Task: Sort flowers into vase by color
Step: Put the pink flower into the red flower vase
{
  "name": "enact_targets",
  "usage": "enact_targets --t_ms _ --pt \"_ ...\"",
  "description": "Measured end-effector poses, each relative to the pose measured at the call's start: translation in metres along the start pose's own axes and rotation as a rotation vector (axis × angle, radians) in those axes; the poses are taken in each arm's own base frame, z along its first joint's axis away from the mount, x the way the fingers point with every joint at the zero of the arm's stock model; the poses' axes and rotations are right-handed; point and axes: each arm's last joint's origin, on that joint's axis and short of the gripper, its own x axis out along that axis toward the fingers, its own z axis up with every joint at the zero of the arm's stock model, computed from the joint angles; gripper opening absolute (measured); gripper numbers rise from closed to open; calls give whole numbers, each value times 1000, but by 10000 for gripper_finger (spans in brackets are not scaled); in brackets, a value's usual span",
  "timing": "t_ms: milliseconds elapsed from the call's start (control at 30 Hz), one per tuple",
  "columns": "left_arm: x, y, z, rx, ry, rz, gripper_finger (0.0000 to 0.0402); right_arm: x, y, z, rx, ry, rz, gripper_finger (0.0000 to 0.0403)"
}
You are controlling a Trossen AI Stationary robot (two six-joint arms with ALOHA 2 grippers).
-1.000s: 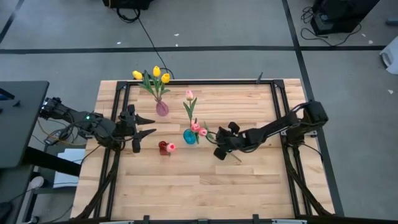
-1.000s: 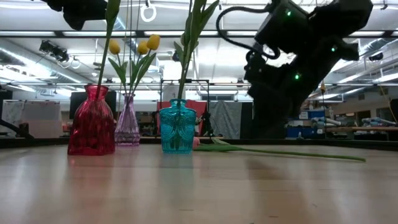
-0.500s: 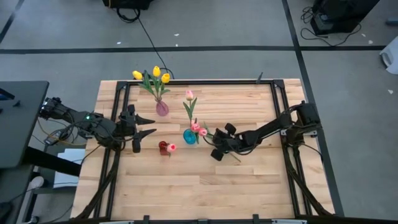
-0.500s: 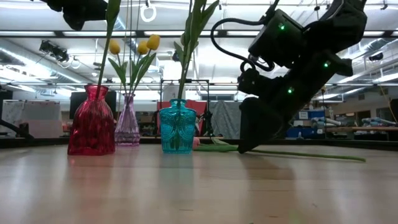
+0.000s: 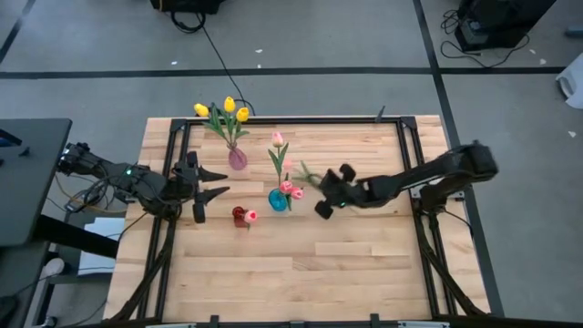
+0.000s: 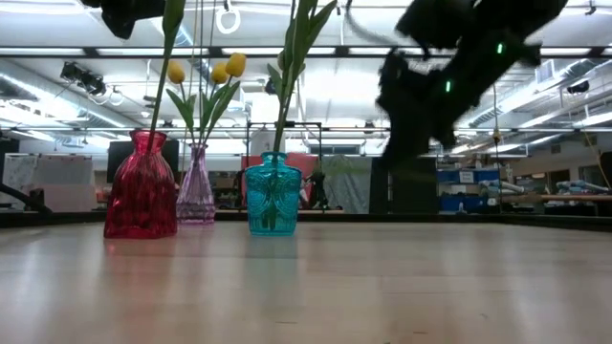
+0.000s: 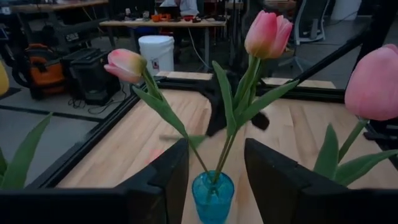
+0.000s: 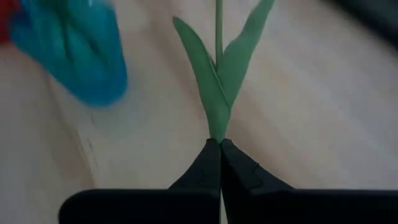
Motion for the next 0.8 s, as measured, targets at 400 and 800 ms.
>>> enact_targets --t_ms 400,800 --pt "-4 14 43 59 -87 54 117 -128 -55 100 38 -601 116 6" --pt "39 -7 85 112 -35 -56 99 -159 -14 157 -80 -787 516 7"
